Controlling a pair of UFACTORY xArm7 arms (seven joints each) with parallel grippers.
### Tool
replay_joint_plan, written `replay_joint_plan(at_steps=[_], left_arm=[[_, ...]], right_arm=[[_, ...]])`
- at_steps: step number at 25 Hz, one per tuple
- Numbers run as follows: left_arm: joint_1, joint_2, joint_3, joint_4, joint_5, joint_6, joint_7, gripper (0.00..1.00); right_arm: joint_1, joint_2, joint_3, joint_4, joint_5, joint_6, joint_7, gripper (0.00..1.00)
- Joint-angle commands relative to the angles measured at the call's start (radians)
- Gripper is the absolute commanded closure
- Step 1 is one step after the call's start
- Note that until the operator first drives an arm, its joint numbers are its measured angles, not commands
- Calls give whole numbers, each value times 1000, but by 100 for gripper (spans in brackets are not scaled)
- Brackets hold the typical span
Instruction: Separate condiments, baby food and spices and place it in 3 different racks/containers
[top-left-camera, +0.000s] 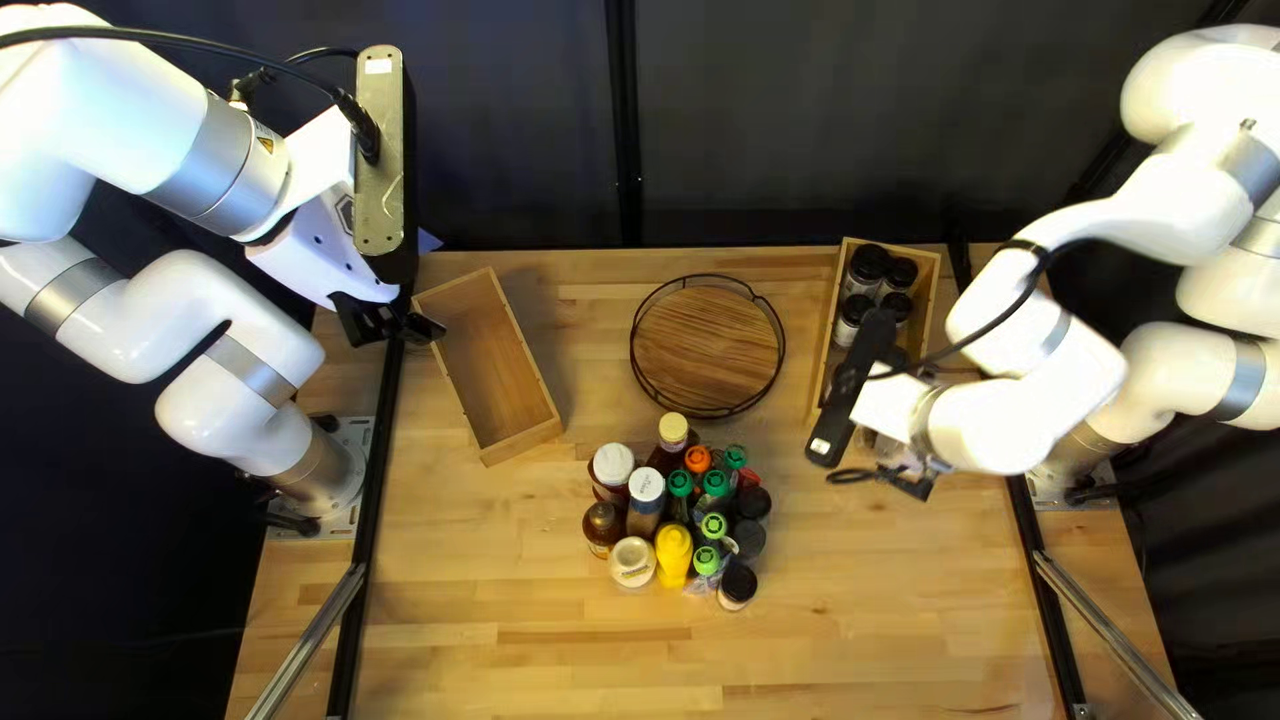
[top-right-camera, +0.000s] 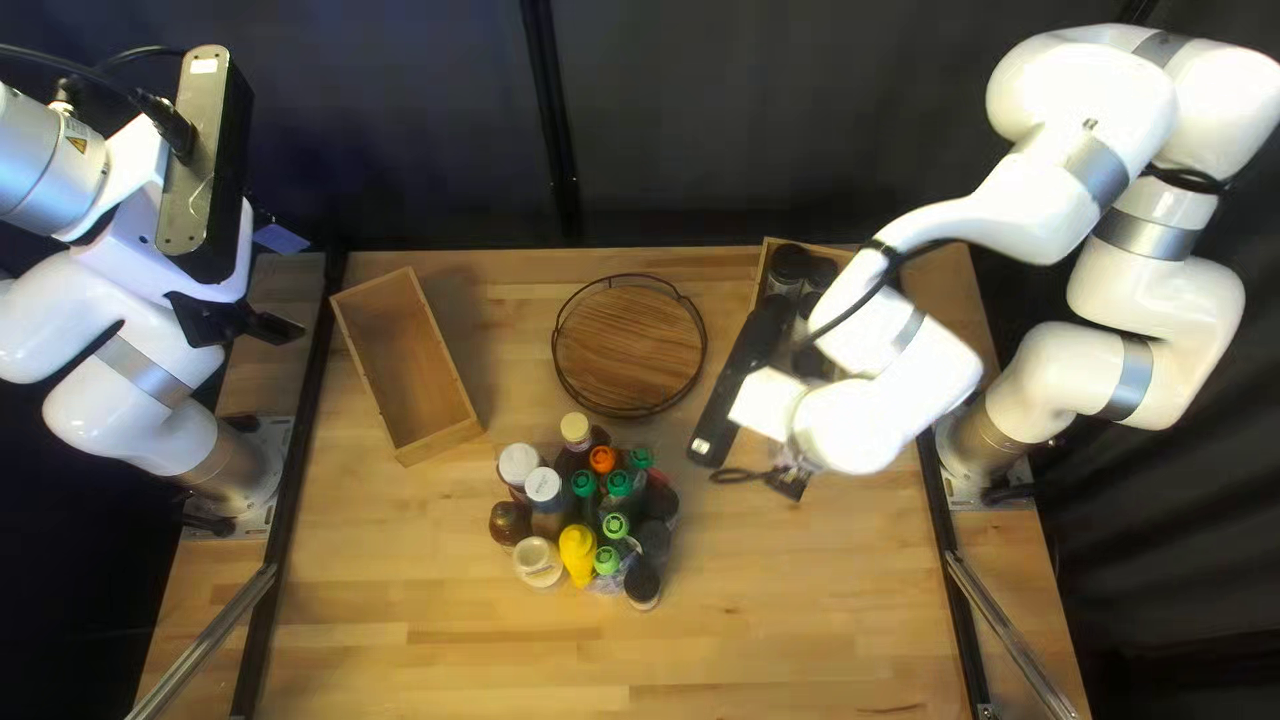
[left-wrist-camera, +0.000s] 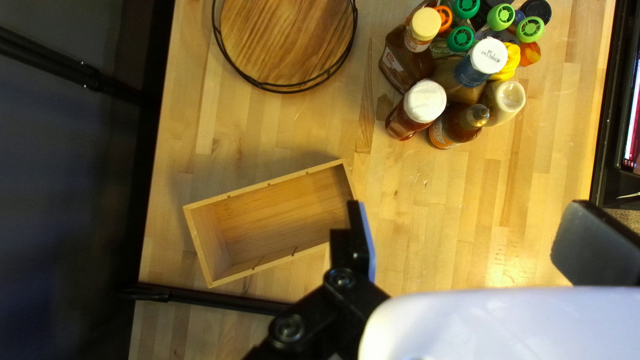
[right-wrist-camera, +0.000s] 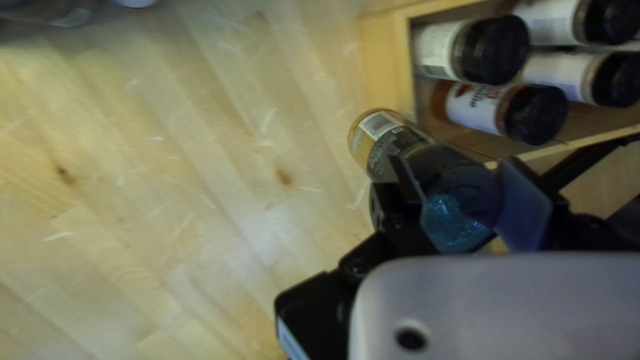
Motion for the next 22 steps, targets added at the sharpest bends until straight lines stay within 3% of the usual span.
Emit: replay_joint_plan(at_steps=[1, 10, 14, 15, 16, 17, 18, 20, 22], left_arm=[[0, 0, 0, 0, 0, 0, 0, 0], [0, 0, 0, 0, 0, 0, 0, 0], [0, 0, 0, 0, 0, 0, 0, 0], [0, 0, 0, 0, 0, 0, 0, 0], [0, 0, 0, 0, 0, 0, 0, 0], [0, 0, 0, 0, 0, 0, 0, 0], [0, 0, 0, 0, 0, 0, 0, 0], [0, 0, 0, 0, 0, 0, 0, 0], [0, 0, 0, 0, 0, 0, 0, 0]], right_arm=[[-35, -32, -17, -32, -31, -4, -11, 98], [-87, -56, -84, -100, -101, -57, -16, 98], [-90, -41, -147, -111, -146, -116, -27, 97], [-89, -39, -154, -112, -149, -122, -27, 88], [-87, -36, -166, -113, -155, -135, -29, 50], [-83, -34, -171, -112, -155, -141, -29, 29], [-81, -35, -171, -113, -152, -143, -29, 16], [-77, -38, -165, -111, -144, -140, -30, 2], [-72, -48, -140, -105, -125, -123, -30, 0]])
